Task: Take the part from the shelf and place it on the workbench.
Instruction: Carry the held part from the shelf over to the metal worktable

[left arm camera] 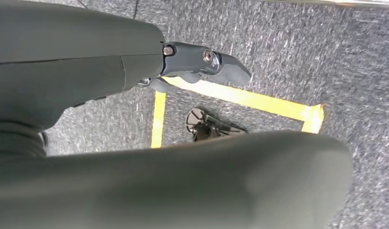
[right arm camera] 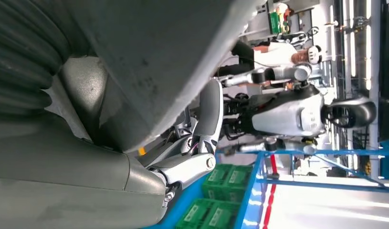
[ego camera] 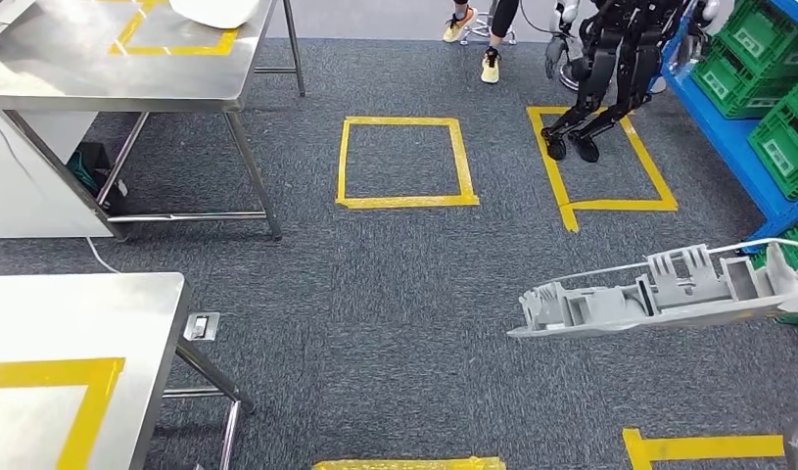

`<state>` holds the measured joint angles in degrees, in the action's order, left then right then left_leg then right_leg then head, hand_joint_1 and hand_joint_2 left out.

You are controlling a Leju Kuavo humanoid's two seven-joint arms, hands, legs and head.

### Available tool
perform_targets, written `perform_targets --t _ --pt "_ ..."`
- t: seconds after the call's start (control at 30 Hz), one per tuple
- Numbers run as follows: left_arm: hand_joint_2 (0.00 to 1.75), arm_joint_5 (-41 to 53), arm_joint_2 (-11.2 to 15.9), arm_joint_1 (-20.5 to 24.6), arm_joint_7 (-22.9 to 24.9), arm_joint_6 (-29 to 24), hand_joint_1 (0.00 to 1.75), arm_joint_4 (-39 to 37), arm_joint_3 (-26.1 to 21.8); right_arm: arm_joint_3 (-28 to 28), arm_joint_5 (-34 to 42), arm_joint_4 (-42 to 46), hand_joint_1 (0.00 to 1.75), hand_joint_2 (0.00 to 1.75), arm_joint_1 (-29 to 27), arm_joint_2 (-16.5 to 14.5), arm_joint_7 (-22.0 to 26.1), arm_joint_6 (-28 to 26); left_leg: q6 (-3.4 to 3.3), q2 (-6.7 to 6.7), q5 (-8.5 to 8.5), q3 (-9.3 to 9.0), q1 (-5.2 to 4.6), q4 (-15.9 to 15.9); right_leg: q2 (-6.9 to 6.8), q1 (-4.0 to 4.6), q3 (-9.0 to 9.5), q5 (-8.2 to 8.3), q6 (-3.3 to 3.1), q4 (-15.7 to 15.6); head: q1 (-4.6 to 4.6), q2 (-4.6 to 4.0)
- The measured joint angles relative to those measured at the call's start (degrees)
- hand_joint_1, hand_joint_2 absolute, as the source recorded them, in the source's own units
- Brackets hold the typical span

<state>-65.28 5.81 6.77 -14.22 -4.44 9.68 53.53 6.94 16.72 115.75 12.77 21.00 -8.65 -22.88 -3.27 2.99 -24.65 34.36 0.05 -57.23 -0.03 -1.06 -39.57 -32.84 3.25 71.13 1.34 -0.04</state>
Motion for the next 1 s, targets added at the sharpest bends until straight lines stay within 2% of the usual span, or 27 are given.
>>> perform_targets --t 0.03,0.07,0.1,0.13,0.2,0.23,0.27,0.3,0.33,0.37,0.4,0.47,0.5,0.53,0.57,0.6,0.63,0.67,0.7,0.73,0.77,0.83,0.87,0.9,0.97,1.0 --pt "0.00 -0.15 0.03 -0.02 -0.09 0.00 0.00 0.00 0.00 -0.09 0.00 -0.03 1.75 1.75 0.01 0.00 -0.02 -0.01 0.02 0.38 0.02 0.12 -0.01 -0.06 0.00 -0.01 -0.81 -0.57 0.01 2.01 0.11 0.00" --pt "0.00 -0.37 0.04 -0.05 -0.11 0.01 0.00 0.00 -0.01 -0.21 0.00 -0.08 1.75 1.75 0.03 0.00 -0.04 -0.02 0.07 0.85 0.05 0.20 -0.01 -0.14 0.03 -0.02 -0.60 -0.05 -0.04 1.90 0.21 0.00" --pt "0.00 -0.68 0.04 -0.07 -0.11 0.04 0.00 0.00 -0.02 -0.34 0.01 -0.12 1.75 1.75 0.10 0.01 -0.06 -0.02 0.15 1.39 0.08 0.26 -0.01 -0.26 0.19 -0.02 0.72 1.41 -0.15 -0.43 0.31 0.00" --pt "0.00 -1.10 0.04 -0.07 -0.13 0.16 0.00 0.00 -0.05 -0.46 0.02 -0.15 1.75 1.75 0.25 0.03 -0.05 -0.02 0.27 1.95 0.11 0.30 -0.01 -0.39 0.77 -0.06 2.79 3.14 -0.32 -4.44 0.40 0.00" --pt "0.00 -1.95 0.06 0.00 -0.17 0.54 0.00 0.00 -0.18 -0.74 0.05 -0.18 1.75 1.75 0.66 0.13 0.02 -0.02 0.78 3.03 0.26 0.64 -0.10 -0.64 2.43 -0.06 6.45 5.09 -0.65 -11.17 0.48 0.00" --pt "0.00 -2.29 0.09 0.02 -0.16 0.74 0.00 0.00 -0.27 -0.87 0.07 -0.20 1.75 1.75 0.86 0.21 0.07 -0.03 1.16 3.52 0.43 0.93 -0.08 -0.71 2.85 0.02 7.28 5.24 -0.87 -12.63 0.46 0.00" --pt "0.00 -2.54 0.12 -0.01 -0.13 0.87 0.00 0.00 -0.37 -0.99 0.07 -0.21 1.75 1.75 1.01 0.27 0.12 -0.03 1.55 3.99 0.63 1.23 -0.02 -0.71 2.76 0.18 7.50 5.16 -1.10 -12.82 0.38 0.00" --pt "0.00 -2.71 0.20 -0.09 -0.01 0.96 0.00 -0.01 -0.45 -1.10 0.07 -0.20 1.75 1.75 1.10 0.31 0.16 -0.04 1.96 4.54 0.86 1.45 0.07 -0.67 2.11 0.24 7.56 5.40 -1.49 -12.96 0.32 0.00" --pt "0.00 -2.84 0.23 -0.23 0.10 0.98 0.00 -0.02 -0.51 -1.19 0.11 -0.21 1.75 1.75 1.24 0.34 0.19 -0.04 2.26 4.53 0.91 1.79 0.12 -0.73 1.37 0.22 7.61 5.61 -1.87 -13.16 0.30 0.00" --pt "0.00 -2.91 0.25 -0.33 0.21 0.99 0.00 -0.02 -0.53 -1.29 0.16 -0.22 1.75 1.75 1.37 0.33 0.25 -0.03 2.49 3.62 0.48 2.32 0.04 -1.36 0.69 0.16 7.72 5.82 -2.28 -13.46 0.11 0.00" --pt "0.00 -2.95 0.26 -0.36 0.28 0.98 0.00 -0.02 -0.55 -1.39 0.28 -0.23 1.75 1.75 1.53 0.31 0.38 -0.01 2.69 2.12 -0.53 3.34 -0.04 -3.06 -0.08 0.10 7.81 6.01 -2.68 -13.77 -0.21 0.00" --pt "0.00 -2.98 0.21 -0.24 0.26 0.86 0.00 0.00 -0.57 -1.51 0.57 -0.28 1.75 1.75 1.75 0.28 0.80 0.05 2.94 -1.36 -3.92 6.75 0.02 -9.85 -1.46 0.25 7.81 6.13 -3.11 -14.00 -0.98 0.00" --pt "0.00 -2.92 0.18 -0.19 0.18 0.72 0.00 0.00 -0.58 -1.55 0.71 -0.33 1.75 1.75 1.77 0.27 1.04 0.07 3.06 -2.15 -5.41 8.60 0.14 -13.71 -2.16 0.34 7.73 6.12 -3.18 -13.97 -1.22 0.00" --pt "0.00 -2.84 0.15 -0.18 0.08 0.56 0.00 0.00 -0.59 -1.60 0.82 -0.39 1.75 1.75 1.72 0.27 1.24 0.06 3.16 -2.49 -6.12 9.81 0.24 -16.33 -2.88 0.39 7.68 6.10 -3.17 -13.93 -1.33 0.00" --pt "0.00 -2.74 0.11 -0.20 -0.04 0.42 0.00 0.00 -0.59 -1.68 0.91 -0.44 1.75 1.75 1.66 0.26 1.39 0.05 3.22 -2.68 -5.84 9.94 0.30 -16.84 -3.59 0.40 7.64 6.06 -3.12 -13.88 -1.46 0.00" --pt "0.00 -2.67 0.09 -0.23 -0.15 0.30 0.00 0.00 -0.59 -1.77 0.98 -0.46 1.75 1.75 1.62 0.26 1.50 0.02 3.24 -2.99 -4.65 8.81 0.32 -14.98 -4.29 0.39 7.64 5.99 -3.02 -13.79 -1.61 0.00" --pt "0.00 -2.63 0.10 -0.24 -0.22 0.22 0.00 -0.01 -0.59 -1.86 1.03 -0.46 1.75 1.75 1.58 0.26 1.55 -0.02 3.20 -3.71 -2.97 6.63 0.33 -11.30 -4.95 0.37 7.67 5.87 -2.85 -13.67 -1.81 0.00" --pt "0.00 -2.62 0.10 -0.19 -0.27 0.17 0.00 -0.01 -0.60 -1.93 1.05 -0.46 1.75 1.75 1.56 0.26 1.57 -0.05 3.09 -4.99 -1.88 4.28 0.15 -7.16 -5.56 0.43 7.71 5.72 -2.61 -13.52 -2.05 0.00" --pt "0.00 -2.61 0.11 -0.12 -0.33 0.14 0.00 0.00 -0.60 -1.98 1.06 -0.45 1.75 1.75 1.56 0.27 1.59 -0.09 2.87 -5.95 -1.14 2.29 0.00 -3.85 -6.08 0.55 7.73 5.53 -2.29 -13.33 -2.25 0.00" --pt "0.00 -2.59 0.11 -0.05 -0.38 0.14 0.00 0.01 -0.61 -2.00 1.07 -0.45 1.75 1.75 1.55 0.28 1.62 -0.11 2.60 -6.55 -0.95 1.13 -0.18 -1.92 -6.62 0.67 7.73 5.38 -1.98 -13.19 -2.37 0.00" --pt "0.00 -2.56 0.10 -0.01 -0.47 0.14 0.00 0.01 -0.61 -2.02 1.08 -0.45 1.75 1.75 1.54 0.28 1.66 -0.13 2.28 -6.54 -1.15 0.80 -0.38 -1.30 -7.15 0.77 7.75 5.30 -1.64 -13.12 -2.40 0.00" --pt "0.00 -2.48 0.07 -0.09 -0.71 0.09 0.00 0.00 -0.61 -2.10 1.10 -0.45 1.75 1.75 1.53 0.31 1.72 -0.13 1.64 -5.02 -0.85 0.85 -0.31 -1.28 -7.94 0.65 7.72 5.12 -0.93 -13.00 -2.28 0.00" --pt "0.00 -2.44 0.04 -0.14 -0.82 0.05 0.00 0.00 -0.61 -2.16 1.11 -0.45 1.75 1.75 1.51 0.32 1.74 -0.12 1.32 -4.32 -0.73 0.84 -0.17 -1.22 -7.15 0.50 7.51 4.68 -0.53 -12.49 -2.15 0.00" --pt "0.00 -2.40 -0.02 -0.14 -0.88 0.02 0.00 0.01 -0.61 -2.20 1.11 -0.45 1.75 1.75 1.51 0.37 1.79 -0.11 1.02 -3.64 -0.60 0.79 -0.01 -1.14 -5.70 0.35 6.87 3.72 -0.21 -11.08 -1.96 0.00" --pt "0.00 -2.32 -0.23 -0.03 -0.92 0.01 0.00 0.03 -0.60 -2.22 1.11 -0.46 1.75 1.75 1.45 0.44 1.87 -0.11 0.55 -2.25 -0.41 0.81 0.14 -1.10 -1.99 0.20 3.86 0.54 0.15 -4.67 -1.21 0.00" --pt "0.00 -2.28 -0.34 0.03 -0.93 0.01 0.00 0.04 -0.59 -2.24 1.11 -0.49 1.75 1.75 1.39 0.46 1.91 -0.13 0.39 -1.47 -0.34 0.89 0.11 -1.14 -1.03 0.20 1.90 -0.96 0.18 -0.72 -0.82 0.00"
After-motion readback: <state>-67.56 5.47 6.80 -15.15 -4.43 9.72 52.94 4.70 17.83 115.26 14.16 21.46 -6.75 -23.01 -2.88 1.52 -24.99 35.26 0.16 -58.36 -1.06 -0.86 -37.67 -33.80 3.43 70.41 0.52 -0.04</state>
